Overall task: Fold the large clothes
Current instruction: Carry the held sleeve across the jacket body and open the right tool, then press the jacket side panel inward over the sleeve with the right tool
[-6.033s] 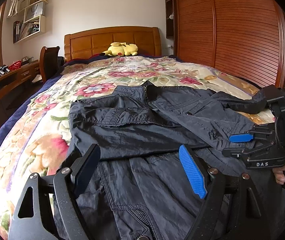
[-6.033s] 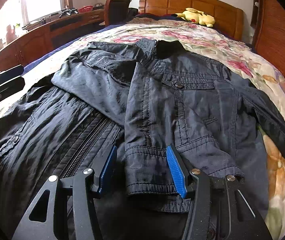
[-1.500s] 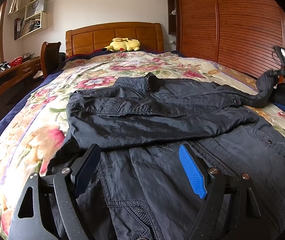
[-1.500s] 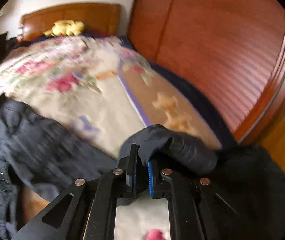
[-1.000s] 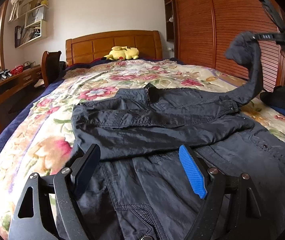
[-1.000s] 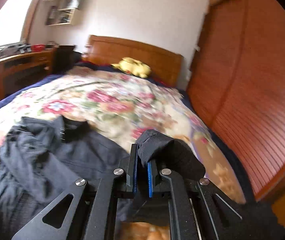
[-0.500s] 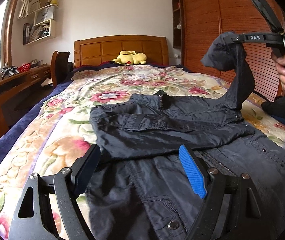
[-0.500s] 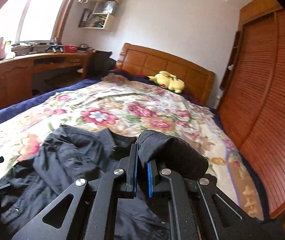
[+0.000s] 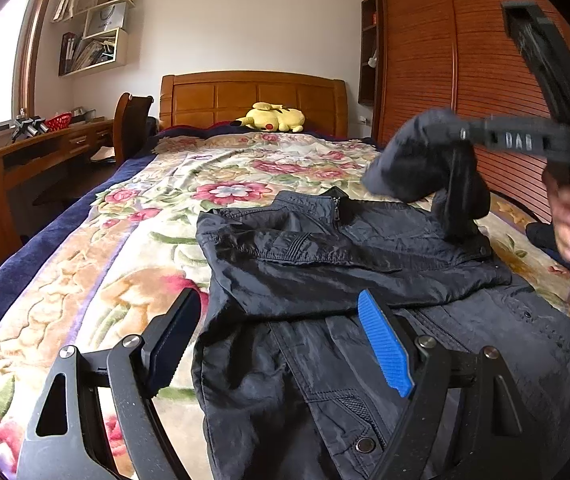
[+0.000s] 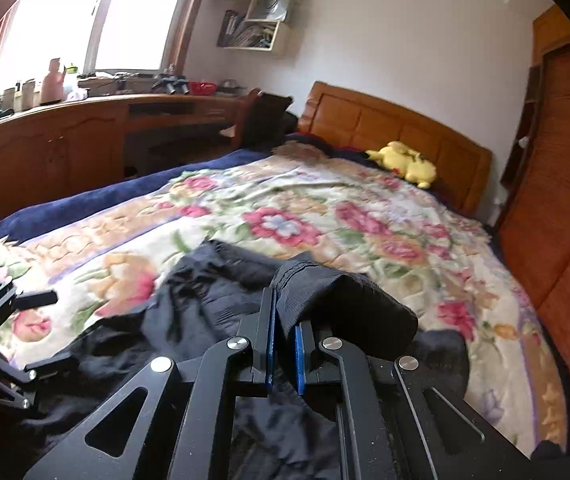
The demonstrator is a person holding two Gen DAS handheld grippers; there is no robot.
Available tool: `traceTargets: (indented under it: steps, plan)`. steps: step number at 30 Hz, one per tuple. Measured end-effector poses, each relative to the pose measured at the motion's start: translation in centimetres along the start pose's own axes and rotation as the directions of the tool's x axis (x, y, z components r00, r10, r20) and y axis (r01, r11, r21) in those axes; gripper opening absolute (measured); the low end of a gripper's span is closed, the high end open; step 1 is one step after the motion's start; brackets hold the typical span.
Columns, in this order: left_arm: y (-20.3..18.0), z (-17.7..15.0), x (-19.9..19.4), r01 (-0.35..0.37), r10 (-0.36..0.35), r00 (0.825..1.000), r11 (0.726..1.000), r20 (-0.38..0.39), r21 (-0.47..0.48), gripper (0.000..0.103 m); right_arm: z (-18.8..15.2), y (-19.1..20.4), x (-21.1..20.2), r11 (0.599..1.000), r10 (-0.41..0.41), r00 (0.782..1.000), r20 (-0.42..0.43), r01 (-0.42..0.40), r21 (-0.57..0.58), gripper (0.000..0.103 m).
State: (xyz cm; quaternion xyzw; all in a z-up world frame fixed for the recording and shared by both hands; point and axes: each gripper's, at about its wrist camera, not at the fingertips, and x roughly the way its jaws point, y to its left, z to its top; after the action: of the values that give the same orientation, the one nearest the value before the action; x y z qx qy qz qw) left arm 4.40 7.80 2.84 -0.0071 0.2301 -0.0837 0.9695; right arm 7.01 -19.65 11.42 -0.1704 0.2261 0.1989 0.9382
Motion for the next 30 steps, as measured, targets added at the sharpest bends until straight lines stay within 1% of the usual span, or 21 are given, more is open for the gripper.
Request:
traceTargets:
  steps: [6, 14, 19, 20, 21, 23, 26, 28, 30]
  plan:
    - [0.4, 0.0, 0.1, -0.006, 0.006, 1.000, 1.000, 0.000, -0.011, 0.082, -2.2, 0.3, 1.2, 0.999, 0.047, 0.996, -0.079, -0.046, 0.011, 0.008]
    - [0.4, -0.3, 0.2, -0.011, 0.011, 1.000, 1.000, -0.002, -0.003, 0.082, -5.5, 1.3, 2.7, 0.996, 0.091, 0.979, -0.181, -0.090, 0.014, 0.008]
    - [0.5, -0.3, 0.3, -0.012, 0.012, 1.000, 1.000, -0.008, -0.003, 0.082, -6.1, 1.2, 3.1, 0.994, 0.110, 0.971, -0.215, -0.104, 0.039, 0.008]
    - [0.5, -0.3, 0.4, -0.013, 0.013, 1.000, 1.000, -0.009, -0.004, 0.082, -6.1, 1.2, 3.0, 0.993, 0.117, 0.966, -0.229, -0.110, 0.045, 0.012]
    - [0.5, -0.3, 0.4, -0.013, 0.013, 1.000, 1.000, -0.009, -0.004, 0.082, -6.3, 1.4, 3.4, 0.992, 0.122, 0.964, -0.235, -0.112, 0.054, 0.018]
    - [0.5, -0.3, 0.4, -0.013, 0.013, 1.000, 1.000, -0.009, -0.003, 0.082, -6.8, 1.8, 3.5, 0.990, 0.137, 0.951, -0.278, -0.125, 0.061, 0.024]
    - [0.5, -0.4, 0.4, -0.013, 0.013, 1.000, 1.000, -0.009, 0.001, 0.082, -7.5, 2.2, 2.6, 0.991, 0.133, 0.949, -0.285, -0.126, 0.045, 0.027]
    - [0.5, -0.4, 0.5, -0.014, 0.014, 1.000, 1.000, -0.010, 0.002, 0.082, -7.6, 2.2, 2.0, 0.991, 0.135, 0.950, -0.281, -0.126, 0.050, 0.036]
    - [0.5, -0.5, 0.5, -0.014, 0.014, 1.000, 1.000, -0.013, 0.003, 0.082, -8.0, 2.1, 1.1, 0.993, 0.113, 0.954, -0.277, -0.103, 0.051, 0.048]
